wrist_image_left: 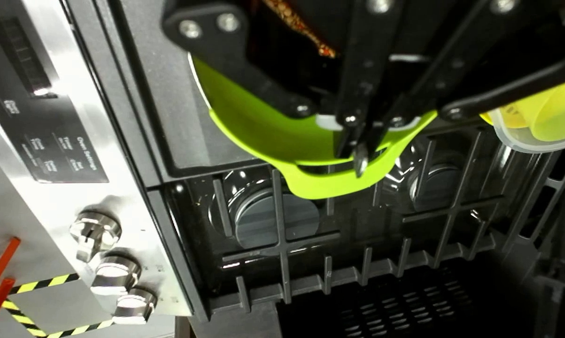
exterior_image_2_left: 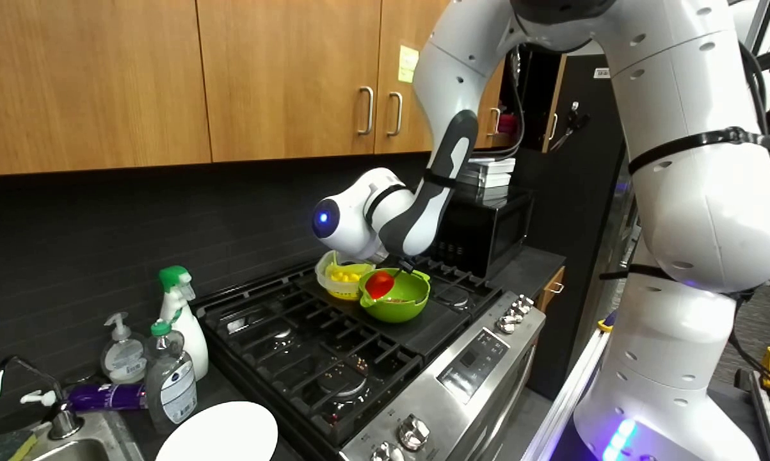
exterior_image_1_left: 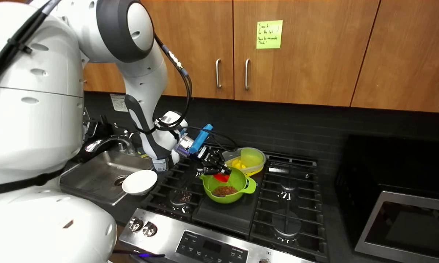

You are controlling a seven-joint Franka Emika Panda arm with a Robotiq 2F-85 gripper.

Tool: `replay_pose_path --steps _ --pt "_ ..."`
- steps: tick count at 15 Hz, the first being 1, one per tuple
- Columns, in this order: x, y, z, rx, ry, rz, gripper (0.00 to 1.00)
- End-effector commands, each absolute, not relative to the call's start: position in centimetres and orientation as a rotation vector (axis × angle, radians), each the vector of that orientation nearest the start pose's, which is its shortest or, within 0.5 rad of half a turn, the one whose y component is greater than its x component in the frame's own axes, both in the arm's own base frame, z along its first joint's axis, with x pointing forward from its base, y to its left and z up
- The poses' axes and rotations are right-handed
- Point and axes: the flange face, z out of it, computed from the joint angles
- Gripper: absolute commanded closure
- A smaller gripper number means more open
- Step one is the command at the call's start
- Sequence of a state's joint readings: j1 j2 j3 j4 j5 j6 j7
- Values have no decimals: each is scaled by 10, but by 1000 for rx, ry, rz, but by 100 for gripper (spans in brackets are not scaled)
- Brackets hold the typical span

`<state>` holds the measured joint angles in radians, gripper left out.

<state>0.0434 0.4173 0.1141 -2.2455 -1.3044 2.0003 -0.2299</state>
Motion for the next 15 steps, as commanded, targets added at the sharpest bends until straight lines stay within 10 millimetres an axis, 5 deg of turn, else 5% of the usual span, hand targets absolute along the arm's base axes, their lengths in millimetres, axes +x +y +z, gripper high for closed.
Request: replay_pose_path --steps 1,12,15 --pt "499 23 167 1683 1405 -667 96" --pt "515 9 149 1731 1402 -711 99" --pt "506 14 150 1709 1399 -700 96"
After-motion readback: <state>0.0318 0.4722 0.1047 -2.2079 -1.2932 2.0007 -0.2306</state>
